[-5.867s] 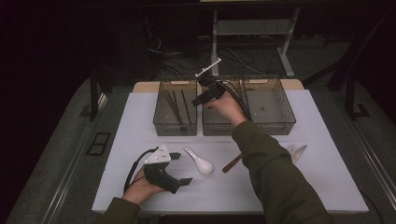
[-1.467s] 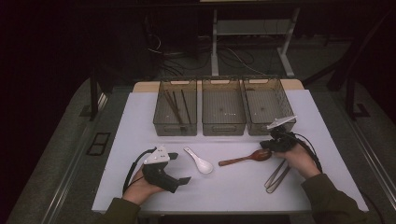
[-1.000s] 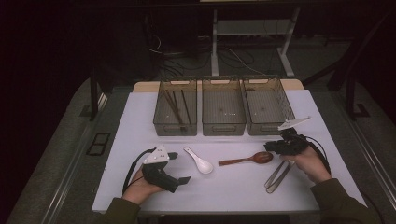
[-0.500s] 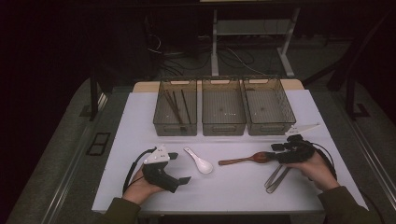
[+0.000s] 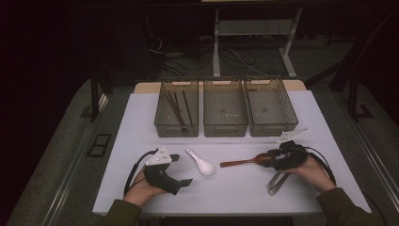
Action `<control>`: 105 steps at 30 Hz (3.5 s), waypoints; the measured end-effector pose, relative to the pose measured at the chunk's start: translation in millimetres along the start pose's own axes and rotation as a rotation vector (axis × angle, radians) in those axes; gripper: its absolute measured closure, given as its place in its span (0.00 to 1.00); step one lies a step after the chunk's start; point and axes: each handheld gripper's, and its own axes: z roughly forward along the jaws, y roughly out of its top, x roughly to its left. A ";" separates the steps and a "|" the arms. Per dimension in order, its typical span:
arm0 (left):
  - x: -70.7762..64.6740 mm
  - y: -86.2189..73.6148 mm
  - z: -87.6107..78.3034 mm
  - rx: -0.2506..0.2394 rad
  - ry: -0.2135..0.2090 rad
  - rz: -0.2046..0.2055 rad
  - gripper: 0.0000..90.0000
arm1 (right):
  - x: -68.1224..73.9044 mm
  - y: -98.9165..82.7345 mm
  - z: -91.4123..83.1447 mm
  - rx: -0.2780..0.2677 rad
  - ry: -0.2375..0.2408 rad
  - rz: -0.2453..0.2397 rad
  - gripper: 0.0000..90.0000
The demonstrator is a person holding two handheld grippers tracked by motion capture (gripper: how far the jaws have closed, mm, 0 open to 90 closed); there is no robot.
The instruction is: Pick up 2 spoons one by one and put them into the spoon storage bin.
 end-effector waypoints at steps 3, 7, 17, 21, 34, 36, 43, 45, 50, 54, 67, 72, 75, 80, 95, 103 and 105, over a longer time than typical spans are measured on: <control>-0.1 0.0 0.0 0.000 0.000 0.001 0.00 | 1.0 0.2 -0.2 0.008 -0.005 -0.014 0.53; -0.1 -0.1 0.4 0.001 -0.001 0.003 0.00 | 1.1 0.5 -1.5 0.021 -0.002 -0.024 0.57; -0.5 -0.2 1.1 0.004 -0.003 0.005 0.00 | -0.3 -0.6 -4.1 0.032 0.023 -0.037 0.67; -0.6 -0.2 1.1 0.002 -0.003 0.003 0.00 | -1.3 -1.1 -4.9 0.032 0.037 -0.040 0.76; -0.6 -0.2 1.3 0.007 -0.004 0.006 0.00 | 1.0 -1.5 -3.6 0.048 0.065 -0.070 0.88; -0.7 -0.2 1.4 0.006 -0.005 0.005 0.00 | 1.2 -1.5 -3.6 0.047 0.063 -0.070 0.88; -0.5 -0.2 1.2 0.007 -0.005 0.007 0.00 | -0.1 -1.4 -3.8 0.044 0.072 -0.044 0.89; -0.5 -0.3 1.1 0.005 -0.005 0.006 0.00 | -0.9 -1.5 -3.7 0.040 0.070 -0.036 0.89; -0.3 -0.3 1.0 0.005 -0.005 0.005 0.00 | -1.1 -0.1 -8.7 0.012 0.064 0.003 0.89; -0.4 -0.3 0.9 0.004 -0.005 0.005 0.00 | -2.5 1.7 -15.1 -0.033 0.066 0.027 0.89; -0.4 -0.3 2.0 0.011 -0.005 0.006 0.00 | -4.8 10.9 -32.1 -0.117 0.028 0.052 0.89; -0.4 -0.3 2.2 0.013 -0.003 0.006 0.00 | -5.6 18.4 -39.4 -0.149 0.008 0.061 0.89; -0.4 -0.3 2.2 0.014 -0.004 0.006 0.00 | -6.2 22.5 -43.4 -0.168 0.002 0.066 0.89; -0.5 -0.3 2.3 0.014 -0.004 0.007 0.00 | -8.1 29.7 -47.4 -0.186 -0.020 0.077 0.89; -0.5 -0.2 2.1 0.012 -0.001 0.006 0.00 | -6.5 61.3 -45.3 -0.208 -0.074 0.091 0.89; -0.6 0.0 1.9 0.010 -0.004 0.009 0.00 | -6.0 79.9 -37.2 -0.219 -0.104 0.113 0.89; -0.8 0.2 1.9 0.008 -0.004 0.007 0.00 | -6.5 85.7 -33.5 -0.217 -0.116 0.116 0.89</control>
